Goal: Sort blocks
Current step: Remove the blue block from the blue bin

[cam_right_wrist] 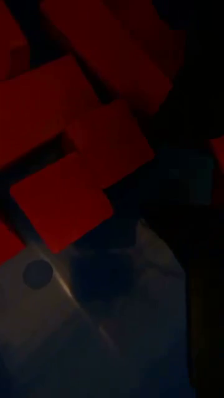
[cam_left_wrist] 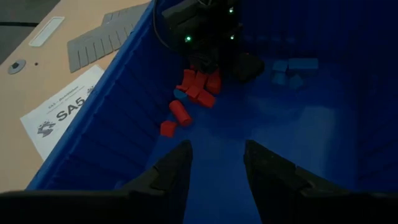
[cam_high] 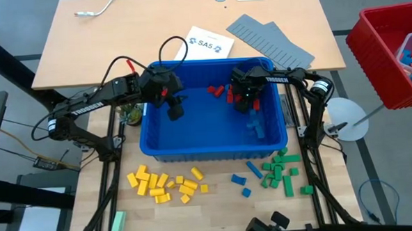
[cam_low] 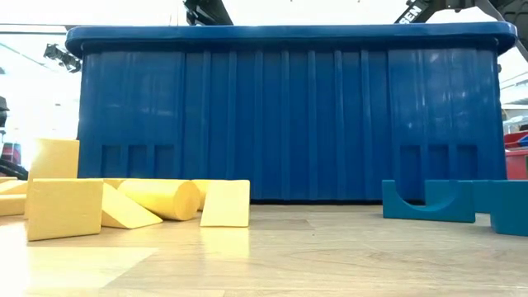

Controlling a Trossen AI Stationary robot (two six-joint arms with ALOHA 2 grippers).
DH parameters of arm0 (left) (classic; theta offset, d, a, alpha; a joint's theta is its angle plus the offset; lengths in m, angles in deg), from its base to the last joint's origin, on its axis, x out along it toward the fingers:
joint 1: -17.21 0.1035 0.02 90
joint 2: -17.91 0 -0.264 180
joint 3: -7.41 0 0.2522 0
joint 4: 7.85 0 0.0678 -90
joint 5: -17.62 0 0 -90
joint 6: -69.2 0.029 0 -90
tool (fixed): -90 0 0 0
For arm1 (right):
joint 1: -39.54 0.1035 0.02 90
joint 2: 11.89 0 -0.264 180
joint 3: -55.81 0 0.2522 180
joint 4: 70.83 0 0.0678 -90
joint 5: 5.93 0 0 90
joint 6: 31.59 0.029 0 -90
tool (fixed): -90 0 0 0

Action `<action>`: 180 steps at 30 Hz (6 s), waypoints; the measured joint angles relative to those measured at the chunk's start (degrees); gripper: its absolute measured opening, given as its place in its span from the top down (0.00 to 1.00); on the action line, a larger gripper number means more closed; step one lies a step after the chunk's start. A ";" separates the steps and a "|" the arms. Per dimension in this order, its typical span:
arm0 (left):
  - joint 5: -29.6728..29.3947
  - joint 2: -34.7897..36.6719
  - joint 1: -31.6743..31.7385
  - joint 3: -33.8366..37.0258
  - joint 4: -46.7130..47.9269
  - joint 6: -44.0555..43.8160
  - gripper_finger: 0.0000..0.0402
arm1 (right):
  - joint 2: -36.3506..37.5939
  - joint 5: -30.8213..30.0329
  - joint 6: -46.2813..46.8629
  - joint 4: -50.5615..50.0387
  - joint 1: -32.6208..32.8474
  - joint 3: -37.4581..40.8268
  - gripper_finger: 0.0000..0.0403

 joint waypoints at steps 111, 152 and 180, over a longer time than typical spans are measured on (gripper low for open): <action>2.60 0.02 -0.04 0.00 4.16 -1.52 0.61 | 14.76 -3.47 53.48 -18.08 76.98 -14.54 0.59; -3.01 3.00 3.74 -1.13 -1.80 4.80 0.61 | 18.00 3.22 0.63 -18.57 13.81 -19.30 0.61; 0.00 2.14 4.17 -0.94 -1.69 4.13 0.61 | 5.20 0.32 -15.27 -18.27 9.35 -8.00 0.31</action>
